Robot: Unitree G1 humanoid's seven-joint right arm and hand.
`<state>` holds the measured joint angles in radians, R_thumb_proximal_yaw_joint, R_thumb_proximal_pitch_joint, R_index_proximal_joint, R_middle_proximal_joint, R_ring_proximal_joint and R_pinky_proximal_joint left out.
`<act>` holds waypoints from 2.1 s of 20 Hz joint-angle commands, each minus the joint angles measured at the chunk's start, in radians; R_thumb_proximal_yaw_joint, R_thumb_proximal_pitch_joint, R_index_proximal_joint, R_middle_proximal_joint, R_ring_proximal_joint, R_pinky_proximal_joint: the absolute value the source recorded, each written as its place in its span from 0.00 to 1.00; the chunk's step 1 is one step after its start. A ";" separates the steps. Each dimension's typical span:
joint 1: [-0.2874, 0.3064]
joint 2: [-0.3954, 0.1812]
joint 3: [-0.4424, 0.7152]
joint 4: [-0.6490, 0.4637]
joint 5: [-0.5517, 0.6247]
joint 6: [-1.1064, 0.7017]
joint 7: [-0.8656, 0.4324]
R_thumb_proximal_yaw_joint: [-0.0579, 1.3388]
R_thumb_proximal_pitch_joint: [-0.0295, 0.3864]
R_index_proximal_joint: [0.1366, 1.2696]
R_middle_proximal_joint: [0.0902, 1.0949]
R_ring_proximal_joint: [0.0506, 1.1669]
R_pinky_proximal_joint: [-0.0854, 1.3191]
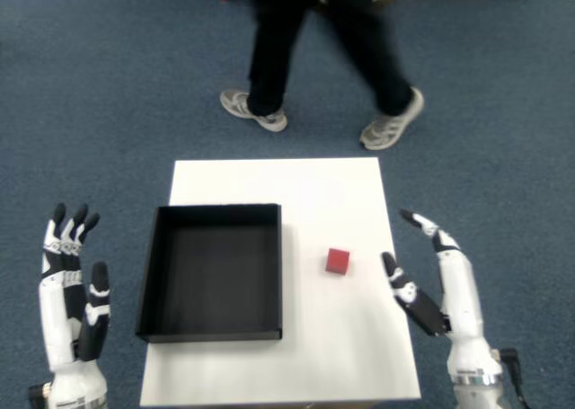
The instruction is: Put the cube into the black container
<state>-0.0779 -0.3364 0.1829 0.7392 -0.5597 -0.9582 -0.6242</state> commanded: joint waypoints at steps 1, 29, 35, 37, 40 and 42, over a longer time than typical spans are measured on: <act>-0.052 -0.033 -0.013 -0.017 -0.084 -0.015 -0.090 0.26 0.19 0.18 0.25 0.28 0.27; -0.105 -0.088 0.030 -0.041 -0.435 0.124 -0.281 0.26 0.12 0.16 0.18 0.19 0.14; -0.088 -0.081 0.035 -0.089 -0.479 0.190 -0.284 0.26 0.11 0.19 0.17 0.18 0.11; -0.085 -0.078 0.035 -0.101 -0.483 0.206 -0.280 0.27 0.11 0.20 0.17 0.18 0.10; -0.087 -0.065 0.040 -0.111 -0.493 0.232 -0.264 0.27 0.11 0.20 0.17 0.18 0.10; -0.088 -0.058 0.043 -0.110 -0.498 0.245 -0.255 0.27 0.11 0.21 0.17 0.19 0.10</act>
<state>-0.1383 -0.3807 0.2408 0.6872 -1.0702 -0.7196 -0.8619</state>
